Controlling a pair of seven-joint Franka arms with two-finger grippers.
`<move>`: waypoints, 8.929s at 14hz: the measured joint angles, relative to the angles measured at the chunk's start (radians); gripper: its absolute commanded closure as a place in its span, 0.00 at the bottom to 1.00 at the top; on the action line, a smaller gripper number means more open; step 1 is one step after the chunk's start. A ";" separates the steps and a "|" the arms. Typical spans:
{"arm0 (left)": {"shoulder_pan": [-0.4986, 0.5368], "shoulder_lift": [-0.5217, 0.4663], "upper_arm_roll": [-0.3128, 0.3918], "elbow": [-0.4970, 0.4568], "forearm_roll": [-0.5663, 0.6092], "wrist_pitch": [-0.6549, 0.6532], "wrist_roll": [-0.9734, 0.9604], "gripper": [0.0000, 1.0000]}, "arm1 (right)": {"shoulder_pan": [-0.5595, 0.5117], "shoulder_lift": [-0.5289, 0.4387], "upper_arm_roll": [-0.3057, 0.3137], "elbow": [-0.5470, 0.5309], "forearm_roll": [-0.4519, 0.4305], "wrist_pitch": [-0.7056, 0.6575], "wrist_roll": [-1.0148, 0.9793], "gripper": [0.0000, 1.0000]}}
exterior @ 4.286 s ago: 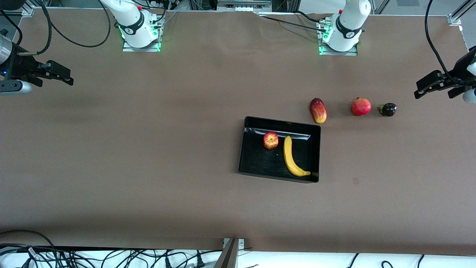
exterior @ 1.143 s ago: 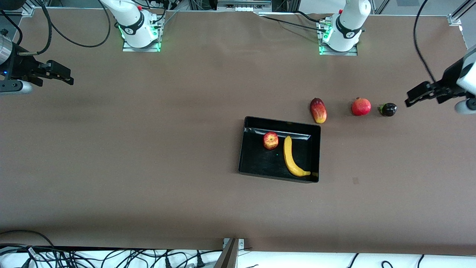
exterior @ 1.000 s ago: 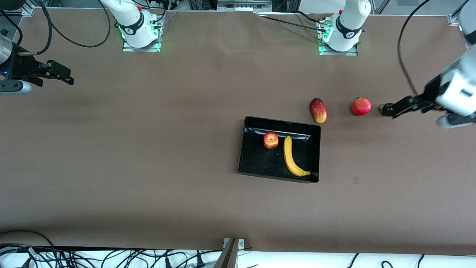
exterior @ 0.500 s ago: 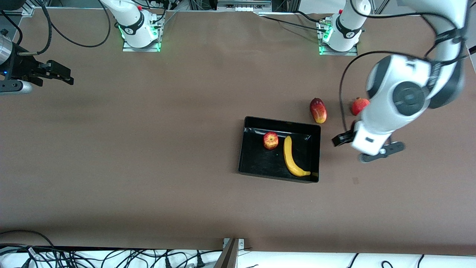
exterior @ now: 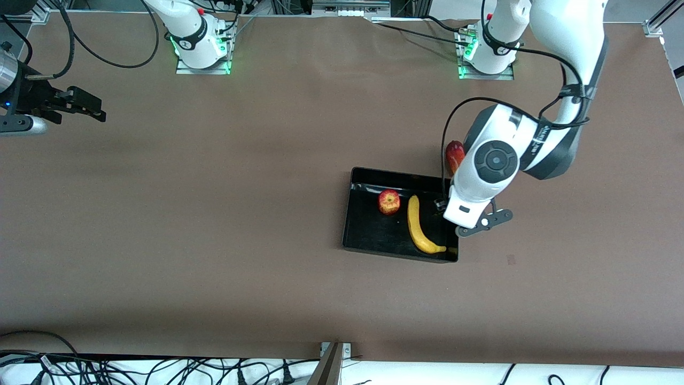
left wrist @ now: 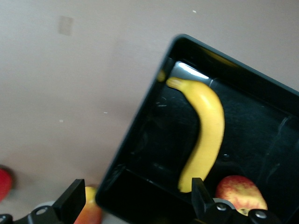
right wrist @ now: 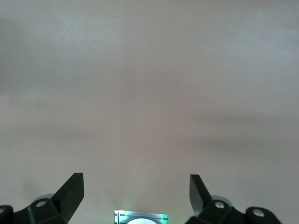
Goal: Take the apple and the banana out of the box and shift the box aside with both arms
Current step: 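Move the left gripper over the yellow-red apple in the black tray, then lower the left gripper and close it around the yellow-red apple, then lift the apple out of the tray with the left gripper, then lower the apple onto the table beside the mango and open the left gripper, then move the left gripper back into the tray and grasp the banana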
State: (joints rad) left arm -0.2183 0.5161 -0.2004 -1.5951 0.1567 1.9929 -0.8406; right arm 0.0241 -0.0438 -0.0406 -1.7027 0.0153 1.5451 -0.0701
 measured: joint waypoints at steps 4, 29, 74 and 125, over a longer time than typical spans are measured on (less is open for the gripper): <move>-0.049 0.082 -0.050 0.013 0.000 0.068 -0.024 0.00 | 0.000 0.000 -0.001 0.000 0.000 -0.001 -0.010 0.00; -0.122 0.243 -0.082 -0.051 -0.007 0.322 -0.099 0.84 | 0.000 0.000 -0.002 0.000 0.000 -0.002 -0.022 0.00; 0.381 0.198 -0.034 -0.126 0.174 0.185 0.583 0.00 | 0.000 0.000 -0.003 0.000 0.000 -0.014 -0.023 0.00; -0.051 0.266 -0.009 0.003 -0.040 0.319 -0.153 1.00 | 0.000 0.000 -0.003 0.000 0.000 -0.015 -0.024 0.00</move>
State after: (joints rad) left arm -0.2689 0.7820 -0.2090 -1.5916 0.1170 2.3121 -0.9937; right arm 0.0240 -0.0436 -0.0439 -1.7028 0.0154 1.5300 -0.0940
